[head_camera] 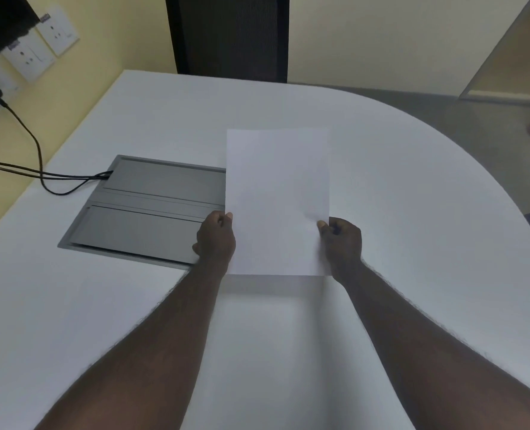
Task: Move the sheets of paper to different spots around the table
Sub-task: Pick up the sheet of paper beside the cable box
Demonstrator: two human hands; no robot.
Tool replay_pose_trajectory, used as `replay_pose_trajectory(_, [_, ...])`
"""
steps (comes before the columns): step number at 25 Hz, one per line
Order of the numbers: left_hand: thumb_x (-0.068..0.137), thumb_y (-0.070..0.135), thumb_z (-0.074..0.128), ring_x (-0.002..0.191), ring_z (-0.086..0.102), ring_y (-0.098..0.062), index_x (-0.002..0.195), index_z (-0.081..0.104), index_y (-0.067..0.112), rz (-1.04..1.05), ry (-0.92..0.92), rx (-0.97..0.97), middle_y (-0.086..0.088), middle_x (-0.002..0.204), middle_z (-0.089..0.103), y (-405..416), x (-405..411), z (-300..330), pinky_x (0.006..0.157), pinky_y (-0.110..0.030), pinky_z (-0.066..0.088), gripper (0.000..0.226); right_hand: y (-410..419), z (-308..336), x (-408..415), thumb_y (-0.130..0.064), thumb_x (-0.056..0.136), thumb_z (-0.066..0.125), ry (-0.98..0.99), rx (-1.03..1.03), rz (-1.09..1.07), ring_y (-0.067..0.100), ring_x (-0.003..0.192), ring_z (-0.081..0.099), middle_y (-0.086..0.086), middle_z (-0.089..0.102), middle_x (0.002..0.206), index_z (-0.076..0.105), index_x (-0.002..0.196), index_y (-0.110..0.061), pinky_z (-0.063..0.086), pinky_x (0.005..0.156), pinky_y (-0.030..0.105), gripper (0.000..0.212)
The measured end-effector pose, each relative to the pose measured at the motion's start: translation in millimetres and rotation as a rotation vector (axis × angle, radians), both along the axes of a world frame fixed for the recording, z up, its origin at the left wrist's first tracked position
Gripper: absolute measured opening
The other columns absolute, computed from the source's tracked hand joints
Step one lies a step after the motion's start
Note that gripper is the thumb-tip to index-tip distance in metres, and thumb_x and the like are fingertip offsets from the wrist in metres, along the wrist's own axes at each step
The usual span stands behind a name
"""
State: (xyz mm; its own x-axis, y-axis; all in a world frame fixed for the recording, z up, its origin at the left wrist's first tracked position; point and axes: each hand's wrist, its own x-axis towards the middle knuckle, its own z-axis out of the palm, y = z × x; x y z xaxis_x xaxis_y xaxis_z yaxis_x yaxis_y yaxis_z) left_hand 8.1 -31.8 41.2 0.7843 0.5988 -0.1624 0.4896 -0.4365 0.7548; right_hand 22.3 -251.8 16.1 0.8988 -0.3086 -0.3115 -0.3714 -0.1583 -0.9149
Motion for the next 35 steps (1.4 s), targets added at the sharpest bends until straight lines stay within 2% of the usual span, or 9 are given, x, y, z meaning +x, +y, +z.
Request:
replay_pose_trajectory(2, [0.095, 0.032, 0.051, 0.091, 0.058, -0.033, 0.084, 0.061, 0.018, -0.007, -0.095, -0.036, 0.002, 0.078, 0.058, -1.8, -9.3, 13.0, 0.090, -0.045, 0.045, 0.019, -4.4, 18.5, -4.4, -0.025, 0.084, 0.060, -0.029, 0.022, 0.017, 0.015, 0.069, 0.049, 0.027, 0.064, 0.097, 0.064, 0.087, 0.001, 0.042, 0.068, 0.030, 0.027])
replay_pose_trajectory(6, [0.095, 0.030, 0.053, 0.091, 0.059, -0.035, 0.085, 0.063, 0.015, 0.014, -0.201, -0.041, 0.003, 0.076, 0.057, -9.4, -30.4, 48.4, 0.087, -0.045, 0.048, 0.020, -15.3, 55.6, -14.1, -0.023, 0.087, 0.060, -0.088, 0.034, 0.072, 0.019, 0.069, 0.053, 0.006, 0.061, 0.075, 0.068, 0.082, -0.009, 0.045, 0.067, 0.030, 0.017])
replay_pose_trajectory(11, [0.096, 0.027, 0.052, 0.087, 0.060, -0.032, 0.091, 0.065, 0.013, -0.019, -0.272, 0.048, 0.002, 0.078, 0.061, -18.5, -60.6, 94.6, 0.084, -0.041, 0.046, 0.020, -32.4, 99.8, -35.8, -0.027, 0.083, 0.060, -0.168, 0.013, 0.150, 0.018, 0.064, 0.037, -0.001, 0.043, 0.067, 0.053, 0.071, -0.001, 0.032, 0.063, 0.029, 0.029])
replay_pose_trajectory(16, [0.095, 0.027, 0.052, 0.087, 0.060, -0.031, 0.090, 0.065, 0.014, -0.066, -0.326, 0.053, 0.001, 0.080, 0.062, -32.6, -91.8, 137.9, 0.083, -0.041, 0.047, 0.019, -52.4, 144.1, -68.2, -0.023, 0.089, 0.060, -0.224, 0.014, 0.131, 0.016, 0.066, 0.054, -0.005, 0.062, 0.071, 0.068, 0.078, -0.013, 0.044, 0.065, 0.029, 0.017])
replay_pose_trajectory(19, [0.095, 0.029, 0.053, 0.087, 0.060, -0.029, 0.092, 0.065, 0.015, -0.085, -0.375, 0.021, 0.001, 0.082, 0.063, -41.8, -113.7, 160.3, 0.085, -0.041, 0.047, 0.018, -59.6, 167.7, -100.9, -0.020, 0.091, 0.058, -0.282, 0.000, 0.091, 0.014, 0.058, 0.039, -0.009, 0.045, 0.060, 0.054, 0.063, -0.018, 0.032, 0.055, 0.026, 0.028])
replay_pose_trajectory(22, [0.095, 0.029, 0.052, 0.082, 0.056, -0.024, 0.090, 0.063, 0.019, -0.139, -0.427, -0.001, 0.004, 0.079, 0.060, -52.3, -141.0, 178.9, 0.085, -0.041, 0.046, 0.016, -70.4, 183.3, -136.1, -0.020, 0.090, 0.057, -0.313, -0.006, 0.042, 0.016, 0.058, 0.031, -0.007, 0.035, 0.057, 0.040, 0.054, -0.019, 0.025, 0.055, 0.028, 0.040])
replay_pose_trajectory(26, [0.095, 0.029, 0.052, 0.080, 0.055, -0.023, 0.088, 0.061, 0.020, -0.208, -0.470, -0.038, 0.007, 0.076, 0.058, -72.9, -178.5, 201.6, 0.084, -0.043, 0.048, 0.014, -91.5, 204.4, -184.3, -0.026, 0.089, 0.058, -0.327, -0.016, -0.043, 0.018, 0.066, 0.049, -0.004, 0.057, 0.067, 0.062, 0.067, -0.013, 0.040, 0.064, 0.031, 0.026])
replay_pose_trajectory(32, [0.096, 0.027, 0.051, 0.086, 0.058, -0.024, 0.093, 0.063, 0.017, -0.301, -0.513, -0.076, 0.002, 0.085, 0.062, -122.0, -216.1, 232.0, 0.082, -0.038, 0.047, 0.016, -139.5, 239.3, -241.4, -0.025, 0.090, 0.056, -0.384, -0.059, -0.121, 0.018, 0.065, 0.044, -0.006, 0.049, 0.064, 0.053, 0.060, -0.016, 0.036, 0.062, 0.029, 0.032])
replay_pose_trajectory(35, [0.096, 0.027, 0.050, 0.085, 0.058, -0.023, 0.093, 0.062, 0.017, -0.346, -0.531, -0.093, 0.003, 0.085, 0.062, -154.7, -226.9, 243.0, 0.081, -0.038, 0.046, 0.016, -172.1, 254.7, -262.0, -0.028, 0.091, 0.058, -0.386, -0.044, -0.180, 0.016, 0.073, 0.058, -0.005, 0.066, 0.078, 0.068, 0.078, -0.014, 0.047, 0.071, 0.031, 0.021])
